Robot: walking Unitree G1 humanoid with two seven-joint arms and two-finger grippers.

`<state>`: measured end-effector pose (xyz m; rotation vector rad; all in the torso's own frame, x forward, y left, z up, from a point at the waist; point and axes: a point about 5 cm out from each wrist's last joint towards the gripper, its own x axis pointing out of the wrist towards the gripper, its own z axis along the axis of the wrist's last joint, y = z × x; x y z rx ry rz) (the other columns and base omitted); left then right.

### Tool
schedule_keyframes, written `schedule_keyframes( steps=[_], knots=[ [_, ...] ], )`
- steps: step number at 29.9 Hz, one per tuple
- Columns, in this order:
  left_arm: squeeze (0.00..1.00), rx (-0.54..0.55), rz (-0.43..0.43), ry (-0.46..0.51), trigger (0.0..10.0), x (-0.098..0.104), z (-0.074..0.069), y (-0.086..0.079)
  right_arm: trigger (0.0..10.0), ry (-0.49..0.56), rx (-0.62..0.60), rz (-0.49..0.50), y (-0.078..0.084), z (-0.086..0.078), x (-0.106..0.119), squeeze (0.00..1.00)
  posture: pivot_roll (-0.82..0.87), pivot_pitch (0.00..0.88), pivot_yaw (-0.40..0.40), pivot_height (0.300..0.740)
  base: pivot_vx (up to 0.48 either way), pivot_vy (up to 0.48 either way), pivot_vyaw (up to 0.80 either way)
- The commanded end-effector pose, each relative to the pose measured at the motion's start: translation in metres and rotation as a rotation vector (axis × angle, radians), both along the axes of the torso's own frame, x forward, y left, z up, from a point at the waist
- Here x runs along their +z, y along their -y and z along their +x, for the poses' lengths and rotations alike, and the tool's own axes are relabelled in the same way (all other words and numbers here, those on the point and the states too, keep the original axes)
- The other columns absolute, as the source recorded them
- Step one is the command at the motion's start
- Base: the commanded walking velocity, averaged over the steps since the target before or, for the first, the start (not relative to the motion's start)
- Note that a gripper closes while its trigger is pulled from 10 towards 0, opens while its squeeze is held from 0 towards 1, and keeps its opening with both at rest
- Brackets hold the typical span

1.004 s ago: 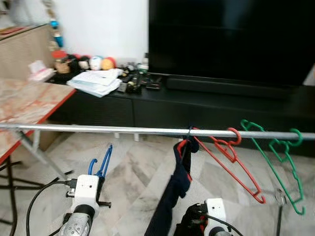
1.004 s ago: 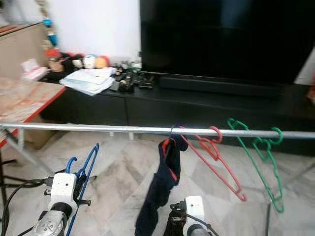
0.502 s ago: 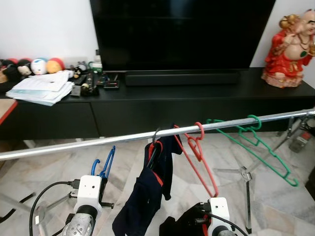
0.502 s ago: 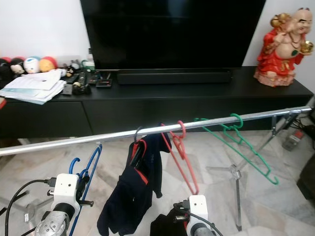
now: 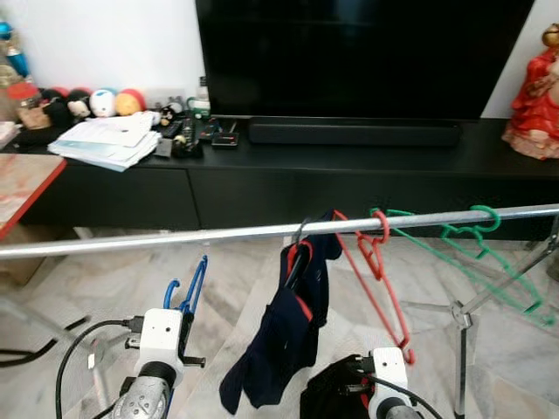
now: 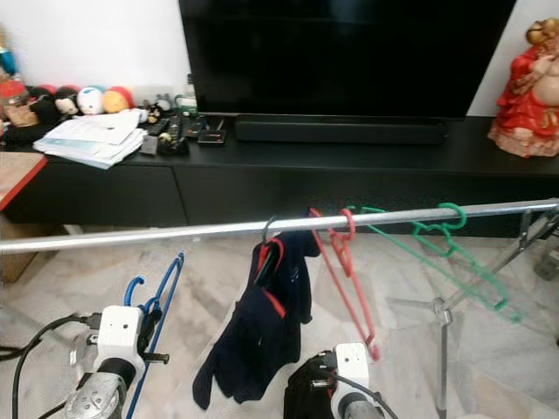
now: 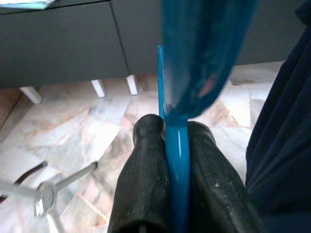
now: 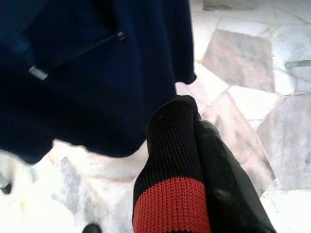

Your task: Hang hanger

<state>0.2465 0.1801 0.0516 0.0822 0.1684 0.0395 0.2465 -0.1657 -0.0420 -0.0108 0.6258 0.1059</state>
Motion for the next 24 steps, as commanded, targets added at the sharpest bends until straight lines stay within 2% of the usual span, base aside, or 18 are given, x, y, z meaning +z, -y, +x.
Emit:
schedule_keyframes(
  steps=[1,24],
  knots=[
    [0.00,0.004,-0.010,-0.008,10.0,-0.0003,-0.0022,-0.0018,10.0,-0.001,-0.003,0.001,0.0005,-0.0009,-0.0007,0.00,0.08,0.042,0.047,0.740,-0.319,0.000,0.00],
    [0.00,0.018,-0.020,-0.002,10.0,0.0014,-0.0007,-0.0024,10.0,0.004,-0.007,0.005,0.0022,0.0025,0.0015,0.00,0.08,0.041,0.042,0.740,-0.324,0.000,0.00]
  ],
)
